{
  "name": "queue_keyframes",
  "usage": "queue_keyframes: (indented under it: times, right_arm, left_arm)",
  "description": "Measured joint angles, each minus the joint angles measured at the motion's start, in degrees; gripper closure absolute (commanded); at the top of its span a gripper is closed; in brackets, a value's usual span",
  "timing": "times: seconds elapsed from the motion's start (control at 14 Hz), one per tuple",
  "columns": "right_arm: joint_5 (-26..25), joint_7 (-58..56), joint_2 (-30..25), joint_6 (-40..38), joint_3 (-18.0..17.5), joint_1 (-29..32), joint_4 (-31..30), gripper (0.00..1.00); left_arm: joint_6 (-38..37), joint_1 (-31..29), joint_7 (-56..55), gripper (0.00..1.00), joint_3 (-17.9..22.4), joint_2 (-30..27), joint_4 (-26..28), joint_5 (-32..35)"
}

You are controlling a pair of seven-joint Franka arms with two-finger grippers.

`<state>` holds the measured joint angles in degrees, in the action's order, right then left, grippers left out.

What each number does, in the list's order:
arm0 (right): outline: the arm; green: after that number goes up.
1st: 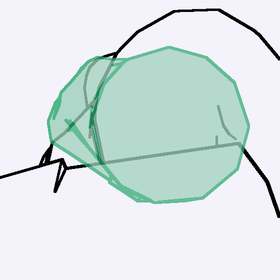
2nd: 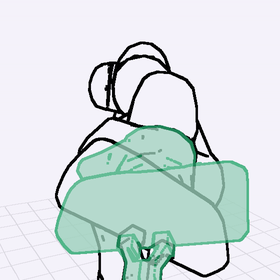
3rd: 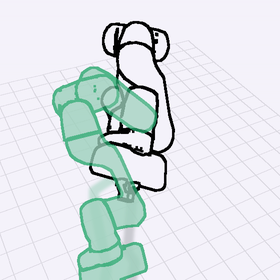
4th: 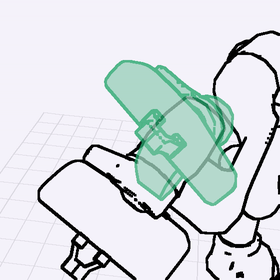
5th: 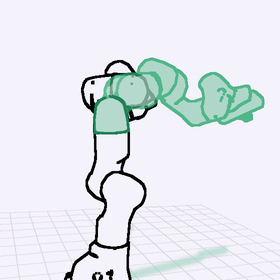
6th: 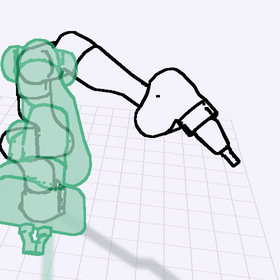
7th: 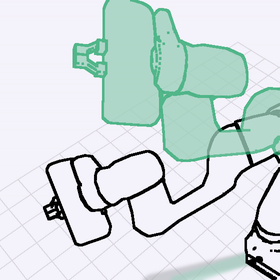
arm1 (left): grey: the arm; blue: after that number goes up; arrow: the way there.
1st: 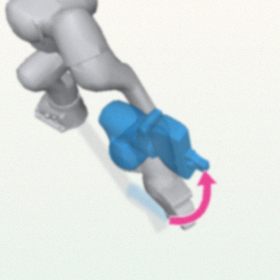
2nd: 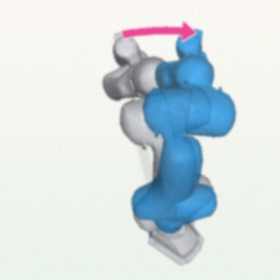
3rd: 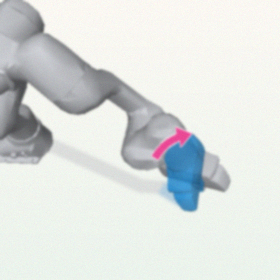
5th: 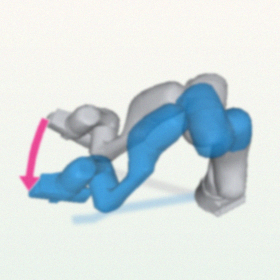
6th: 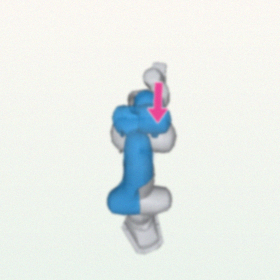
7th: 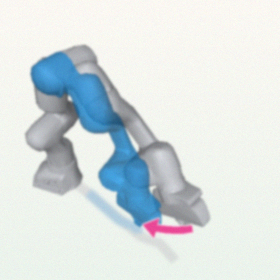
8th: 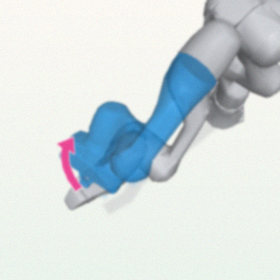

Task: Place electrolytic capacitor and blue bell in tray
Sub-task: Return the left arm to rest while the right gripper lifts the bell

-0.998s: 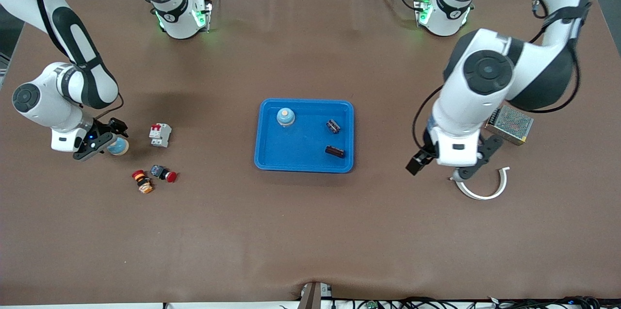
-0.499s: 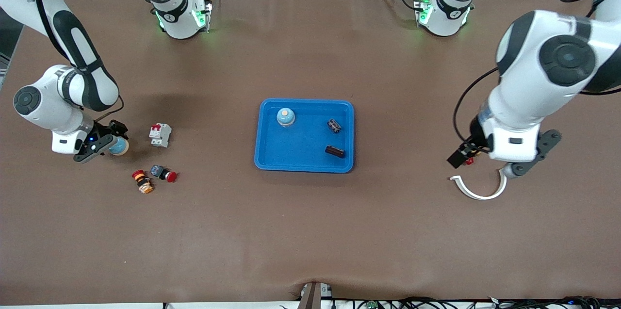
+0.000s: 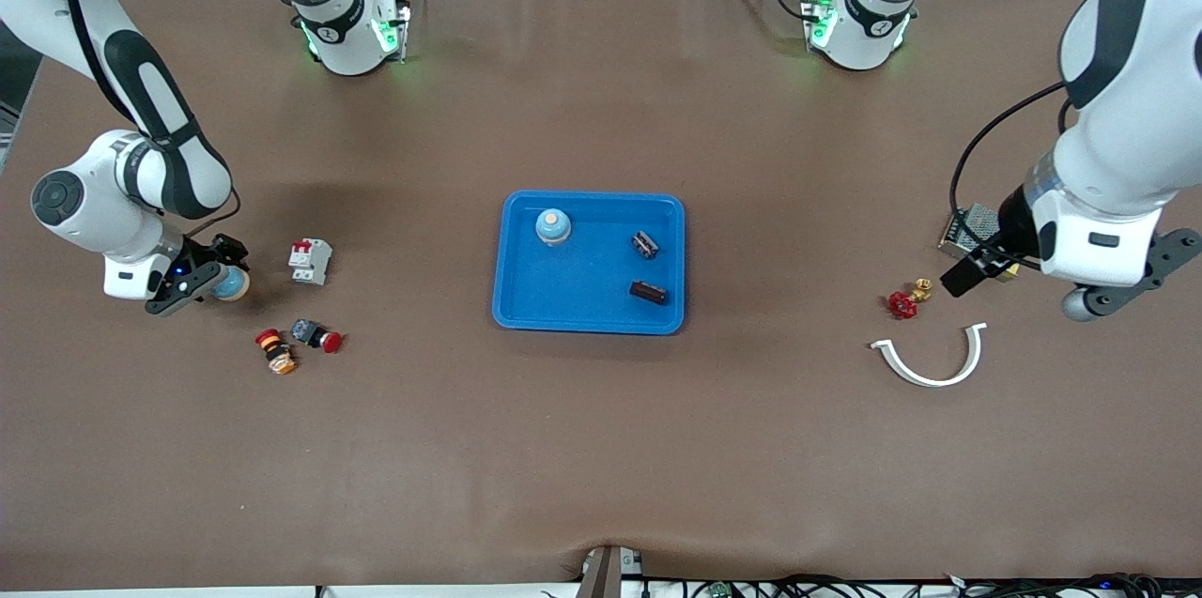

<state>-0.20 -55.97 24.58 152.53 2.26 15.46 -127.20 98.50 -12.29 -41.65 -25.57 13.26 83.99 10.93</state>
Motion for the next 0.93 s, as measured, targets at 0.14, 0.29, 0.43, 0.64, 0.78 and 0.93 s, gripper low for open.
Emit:
queue_keyframes:
  times: [0.14, 0.29, 0.43, 0.64, 0.78, 0.93]
  right_arm:
    - [0.0, 0.0, 0.0, 0.0, -0.1, 0.0, 0.0, 0.0]
    - [0.0, 0.0, 0.0, 0.0, -0.1, 0.0, 0.1, 0.09]
    - [0.0, 0.0, 0.0, 0.0, -0.2, 0.0, 0.1, 0.23]
    - [0.0, 0.0, 0.0, 0.0, -0.3, 0.0, 0.1, 0.42]
    - [0.0, -0.1, -0.3, -0.2, -0.3, 0.0, 0.2, 0.51]
    - [0.0, -0.1, -0.1, -0.1, -0.3, 0.0, 0.2, 0.55]
  left_arm:
    - [-1.2, -1.7, 5.0, 0.0, 0.0, -1.3, 0.0, -1.4]
    - [-2.5, -2.6, 8.6, 0.0, 0.4, -2.6, 0.0, -2.7]
    - [-4.7, -1.1, 11.2, 0.0, 3.2, -4.7, 0.0, -4.6]
    - [-8.2, 5.4, 17.5, 0.0, 12.7, -8.4, 0.0, -7.1]
    - [-10.1, 7.8, 23.9, 0.0, 18.1, -10.5, 0.1, -8.6]
    - [-11.3, 9.5, 28.0, 0.0, 21.7, -11.8, 0.3, -9.2]
